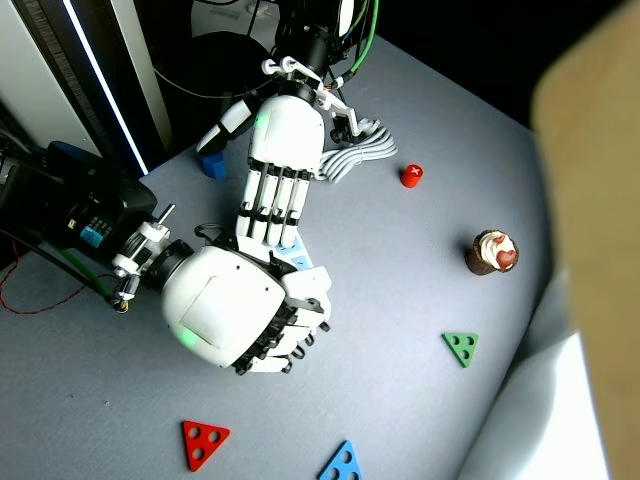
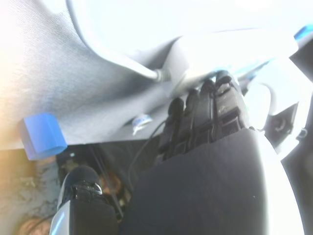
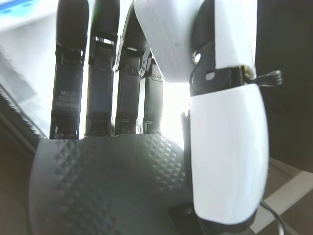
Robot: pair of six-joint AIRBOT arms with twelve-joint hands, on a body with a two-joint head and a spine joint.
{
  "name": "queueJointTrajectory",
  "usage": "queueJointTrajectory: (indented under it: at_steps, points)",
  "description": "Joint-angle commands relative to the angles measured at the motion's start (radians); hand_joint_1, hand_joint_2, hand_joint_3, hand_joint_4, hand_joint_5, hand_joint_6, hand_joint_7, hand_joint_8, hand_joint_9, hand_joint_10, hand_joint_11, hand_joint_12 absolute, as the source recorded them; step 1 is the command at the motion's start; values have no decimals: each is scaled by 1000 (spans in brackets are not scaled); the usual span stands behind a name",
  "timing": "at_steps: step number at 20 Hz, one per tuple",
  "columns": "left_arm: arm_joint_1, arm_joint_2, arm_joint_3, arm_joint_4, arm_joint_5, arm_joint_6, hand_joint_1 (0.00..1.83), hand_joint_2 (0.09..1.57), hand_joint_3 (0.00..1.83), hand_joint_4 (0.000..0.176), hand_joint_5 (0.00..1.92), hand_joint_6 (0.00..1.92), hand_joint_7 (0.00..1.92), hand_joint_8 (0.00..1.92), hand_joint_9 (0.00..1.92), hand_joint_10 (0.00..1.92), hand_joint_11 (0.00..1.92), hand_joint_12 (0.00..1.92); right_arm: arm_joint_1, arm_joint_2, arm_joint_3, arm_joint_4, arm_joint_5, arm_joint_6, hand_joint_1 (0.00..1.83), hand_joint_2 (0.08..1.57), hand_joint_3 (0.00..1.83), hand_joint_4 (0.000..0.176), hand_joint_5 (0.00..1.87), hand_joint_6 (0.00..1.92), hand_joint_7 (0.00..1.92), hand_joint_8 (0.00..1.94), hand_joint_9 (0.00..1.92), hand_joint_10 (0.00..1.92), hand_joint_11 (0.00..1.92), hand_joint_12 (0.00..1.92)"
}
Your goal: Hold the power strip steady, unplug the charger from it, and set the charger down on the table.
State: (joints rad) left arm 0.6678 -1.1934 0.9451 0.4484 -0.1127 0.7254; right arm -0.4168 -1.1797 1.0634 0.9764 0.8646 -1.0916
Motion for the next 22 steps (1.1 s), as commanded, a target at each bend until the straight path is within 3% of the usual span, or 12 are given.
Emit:
queueJointTrajectory:
  at_steps: [1, 9, 17, 22]
  points:
    - [13, -14, -8, -8, 18, -10, 0, 961, 1, 0, 57, 5, 67, 6, 49, 5, 51, 16, 5, 10, -10, -75, 117, 43, 1279, 1074, 0, 0, 1013, 737, 1145, 905, 1160, 436, 763, 1253]
    - [13, -16, -8, -8, 27, -10, 0, 959, 0, 0, 52, 0, 63, 1, 50, 2, 45, 13, -20, 8, -37, -99, 125, 55, 1283, 1063, 0, 0, 1036, 702, 1174, 851, 1178, 418, 772, 1236]
    - [29, -42, -6, -8, 39, -10, 0, 963, 2, 0, 48, 4, 53, 3, 34, 2, 41, 11, -53, -1, -49, -113, 155, 78, 1275, 1080, 0, 0, 986, 789, 1140, 907, 1160, 427, 744, 1294]
    - [31, -44, 2, -18, 47, -10, 0, 959, 0, 0, 53, 10, 55, 9, 37, 6, 38, 10, -70, -4, -50, -198, 219, 103, 1266, 1069, 0, 0, 1035, 741, 1148, 867, 1173, 428, 772, 1258]
